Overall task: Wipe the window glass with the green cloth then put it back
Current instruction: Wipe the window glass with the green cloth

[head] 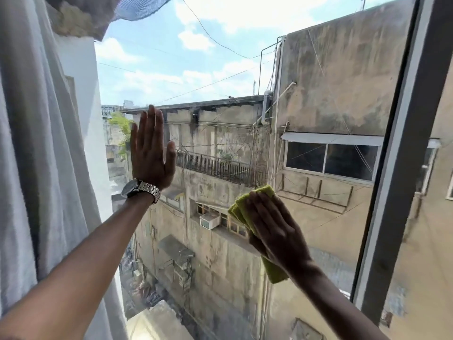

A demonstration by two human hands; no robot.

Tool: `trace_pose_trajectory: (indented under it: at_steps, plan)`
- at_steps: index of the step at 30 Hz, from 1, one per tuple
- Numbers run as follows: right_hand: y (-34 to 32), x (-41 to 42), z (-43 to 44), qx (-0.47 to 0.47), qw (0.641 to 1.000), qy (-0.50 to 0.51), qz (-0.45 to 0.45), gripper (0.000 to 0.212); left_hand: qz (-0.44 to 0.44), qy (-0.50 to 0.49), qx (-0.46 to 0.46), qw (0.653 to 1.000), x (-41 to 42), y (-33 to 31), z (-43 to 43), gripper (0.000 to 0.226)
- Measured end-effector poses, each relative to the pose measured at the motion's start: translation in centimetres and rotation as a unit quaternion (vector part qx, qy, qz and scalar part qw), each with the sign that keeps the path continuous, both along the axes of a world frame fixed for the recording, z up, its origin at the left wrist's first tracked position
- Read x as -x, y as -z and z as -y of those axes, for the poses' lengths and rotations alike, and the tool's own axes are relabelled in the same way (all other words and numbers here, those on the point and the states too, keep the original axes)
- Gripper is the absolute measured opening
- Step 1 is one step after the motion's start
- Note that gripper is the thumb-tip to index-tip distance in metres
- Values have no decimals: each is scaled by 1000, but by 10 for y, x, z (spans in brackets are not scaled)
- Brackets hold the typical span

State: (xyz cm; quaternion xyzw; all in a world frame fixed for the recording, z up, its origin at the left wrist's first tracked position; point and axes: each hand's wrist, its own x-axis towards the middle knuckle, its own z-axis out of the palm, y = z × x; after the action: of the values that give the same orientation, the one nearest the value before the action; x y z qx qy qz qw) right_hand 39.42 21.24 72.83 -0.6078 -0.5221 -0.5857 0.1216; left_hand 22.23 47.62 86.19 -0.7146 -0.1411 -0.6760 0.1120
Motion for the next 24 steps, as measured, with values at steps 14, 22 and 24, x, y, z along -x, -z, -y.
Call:
trace_pose_trajectory:
  at_steps: [14, 22, 24]
  plan:
    - [20, 13, -12, -37, 999, -15, -23, 69, 4, -10, -18, 1000, -3, -3, -6, 64]
    - [-53, 51, -86, -73, 997, -21, -21, 68, 12, -8, -28, 999, -7, 0, -12, 65]
    - [-64, 57, -90, -70, 997, -23, -10, 67, 14, -6, -24, 1000, -6, 0, -7, 62]
